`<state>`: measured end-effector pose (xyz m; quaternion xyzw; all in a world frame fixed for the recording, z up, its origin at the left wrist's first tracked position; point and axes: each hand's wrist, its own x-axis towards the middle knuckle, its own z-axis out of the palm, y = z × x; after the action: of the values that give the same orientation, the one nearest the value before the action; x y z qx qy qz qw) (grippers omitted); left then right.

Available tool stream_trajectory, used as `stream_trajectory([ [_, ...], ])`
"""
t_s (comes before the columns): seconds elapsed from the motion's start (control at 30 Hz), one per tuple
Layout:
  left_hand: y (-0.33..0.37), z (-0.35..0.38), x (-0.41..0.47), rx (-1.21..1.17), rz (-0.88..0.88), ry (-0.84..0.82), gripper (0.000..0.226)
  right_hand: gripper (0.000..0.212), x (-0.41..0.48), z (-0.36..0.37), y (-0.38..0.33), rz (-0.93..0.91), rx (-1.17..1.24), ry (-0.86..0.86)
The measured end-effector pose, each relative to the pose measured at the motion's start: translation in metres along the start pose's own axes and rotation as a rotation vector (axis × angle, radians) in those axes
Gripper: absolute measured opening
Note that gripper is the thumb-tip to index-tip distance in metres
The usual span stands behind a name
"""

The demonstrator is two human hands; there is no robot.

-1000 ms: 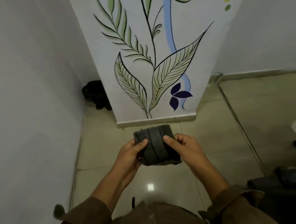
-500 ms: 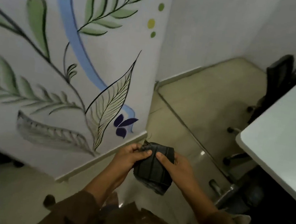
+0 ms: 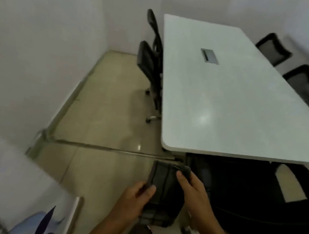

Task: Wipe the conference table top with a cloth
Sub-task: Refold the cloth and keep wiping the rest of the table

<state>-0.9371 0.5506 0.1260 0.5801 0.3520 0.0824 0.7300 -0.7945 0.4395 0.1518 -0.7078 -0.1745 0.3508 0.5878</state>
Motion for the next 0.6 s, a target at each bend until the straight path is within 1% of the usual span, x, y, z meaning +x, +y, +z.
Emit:
stream_trajectory([
  [0.03, 0.001, 0.002, 0.015, 0.04, 0.013, -0.063, 0.02, 0.02, 0.015, -0.007, 0.002, 0.009, 0.019, 0.045],
  [0.07, 0.003, 0.002, 0.032, 0.075, 0.022, -0.089, 0.024, 0.019, 0.031, -0.011, 0.003, 0.018, 0.034, 0.069],
  [0.17, 0.022, -0.007, 0.095, 0.118, 0.054, -0.052, 0.019, 0.016, 0.088, -0.02, 0.002, 0.027, 0.072, 0.083],
  [0.3, 0.088, -0.019, 0.19, 0.219, 0.128, -0.025, 0.017, 0.015, 0.173, -0.034, -0.022, 0.067, 0.153, 0.082],
  [0.33, 0.105, -0.018, 0.213, 0.259, 0.16, -0.01, 0.017, 0.016, 0.191, -0.039, -0.03, 0.069, 0.175, 0.097],
  [0.43, 0.15, 0.002, 0.278, 0.455, 0.293, 0.15, 0.014, 0.023, 0.245, -0.064, -0.034, 0.128, 0.171, 0.223],
  [0.47, 0.159, 0.009, 0.303, 0.52, 0.307, 0.193, 0.013, 0.03, 0.261, -0.074, -0.03, 0.162, 0.111, 0.276],
  [0.5, 0.164, 0.015, 0.319, 0.578, 0.319, 0.232, 0.014, 0.04, 0.272, -0.083, -0.02, 0.204, -0.015, 0.307],
  [0.53, 0.164, 0.019, 0.336, 0.648, 0.346, 0.238, 0.017, 0.052, 0.28, -0.092, -0.011, 0.257, -0.189, 0.322],
  [0.57, 0.162, 0.028, 0.358, 0.741, 0.377, 0.183, 0.02, 0.063, 0.289, -0.104, 0.0, 0.313, -0.34, 0.34],
  [0.6, 0.154, 0.036, 0.373, 0.848, 0.418, 0.077, 0.023, 0.068, 0.293, -0.112, 0.009, 0.357, -0.44, 0.352],
])
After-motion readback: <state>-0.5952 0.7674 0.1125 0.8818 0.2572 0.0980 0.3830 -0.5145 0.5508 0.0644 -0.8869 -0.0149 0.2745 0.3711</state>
